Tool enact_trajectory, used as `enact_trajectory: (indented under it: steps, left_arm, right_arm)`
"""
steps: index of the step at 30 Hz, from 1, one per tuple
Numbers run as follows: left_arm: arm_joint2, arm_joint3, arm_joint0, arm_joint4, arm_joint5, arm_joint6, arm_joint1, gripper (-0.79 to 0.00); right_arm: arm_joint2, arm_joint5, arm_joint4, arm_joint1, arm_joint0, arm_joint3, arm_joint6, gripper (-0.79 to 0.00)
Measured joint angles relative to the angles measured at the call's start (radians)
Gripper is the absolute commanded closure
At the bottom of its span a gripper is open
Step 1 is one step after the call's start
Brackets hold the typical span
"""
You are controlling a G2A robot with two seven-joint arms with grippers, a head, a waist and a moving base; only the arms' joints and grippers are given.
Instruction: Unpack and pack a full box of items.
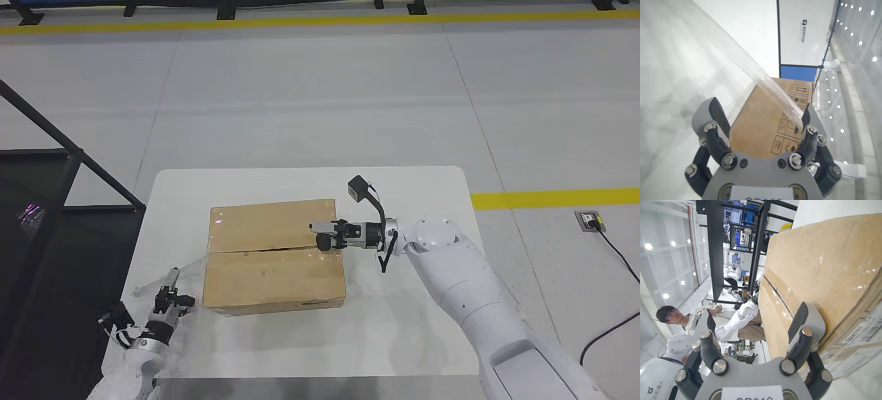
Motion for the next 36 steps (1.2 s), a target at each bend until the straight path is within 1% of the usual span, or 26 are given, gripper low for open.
enact_trajectory:
  steps: [2, 4, 6, 10, 11, 13, 16, 18, 20, 23, 26, 29, 33, 36]
  left_arm:
    - [0.006, 0.018, -0.015, -0.038, -0.034, -0.021, -0.007, -0.785]
    - [0.009, 0.029, -0.029, -0.062, -0.043, -0.027, -0.012, -0.785]
    - [0.016, 0.039, -0.050, -0.086, -0.027, -0.033, -0.018, -0.785]
    - [0.024, 0.062, -0.113, -0.143, 0.035, -0.031, -0.029, -0.785]
    - [0.025, 0.063, -0.128, -0.154, 0.043, -0.018, -0.033, -0.785]
    - [0.019, 0.051, -0.135, -0.159, 0.032, -0.003, -0.037, -0.785]
    - [-0.010, 0.003, -0.108, -0.144, -0.017, 0.017, -0.038, -0.785]
    - [-0.036, -0.046, -0.075, -0.107, -0.054, 0.045, -0.037, -0.785]
    - [-0.054, -0.102, -0.038, -0.040, -0.096, 0.102, -0.038, -0.785]
    - [-0.064, -0.185, 0.009, 0.057, -0.133, 0.189, -0.043, -0.785]
    - [-0.062, -0.253, 0.034, 0.137, -0.130, 0.254, -0.049, -0.785]
    - [-0.056, -0.312, 0.047, 0.193, -0.121, 0.292, -0.056, -0.785]
    - [-0.044, -0.378, 0.058, 0.281, -0.102, 0.314, -0.062, -0.785]
    - [-0.029, -0.407, 0.045, 0.334, -0.071, 0.320, -0.068, -0.785]
  right_arm:
    - [0.000, 0.000, 0.000, 0.000, 0.000, 0.000, 0.000, -0.785]
    - [0.000, 0.000, 0.000, 0.000, 0.000, 0.000, 0.000, -0.785]
    - [0.000, 0.000, 0.000, 0.000, 0.000, 0.000, 0.000, -0.785]
    - [0.000, 0.000, 0.000, 0.000, 0.000, 0.000, 0.000, -0.785]
    - [0.000, 0.000, 0.000, 0.000, 0.000, 0.000, 0.000, -0.785]
    - [0.000, 0.000, 0.000, 0.000, 0.000, 0.000, 0.000, -0.785]
    - [0.000, 0.000, 0.000, 0.000, 0.000, 0.000, 0.000, -0.785]
    - [0.000, 0.000, 0.000, 0.000, 0.000, 0.000, 0.000, -0.785]
    - [0.000, 0.000, 0.000, 0.000, 0.000, 0.000, 0.000, -0.785]
    - [0.000, 0.000, 0.000, 0.000, 0.000, 0.000, 0.000, -0.785]
    - [0.000, 0.000, 0.000, 0.000, 0.000, 0.000, 0.000, -0.785]
    - [0.000, 0.000, 0.000, 0.000, 0.000, 0.000, 0.000, -0.785]
    - [0.000, 0.000, 0.000, 0.000, 0.000, 0.000, 0.000, -0.785]
    - [0.000, 0.000, 0.000, 0.000, 0.000, 0.000, 0.000, -0.785]
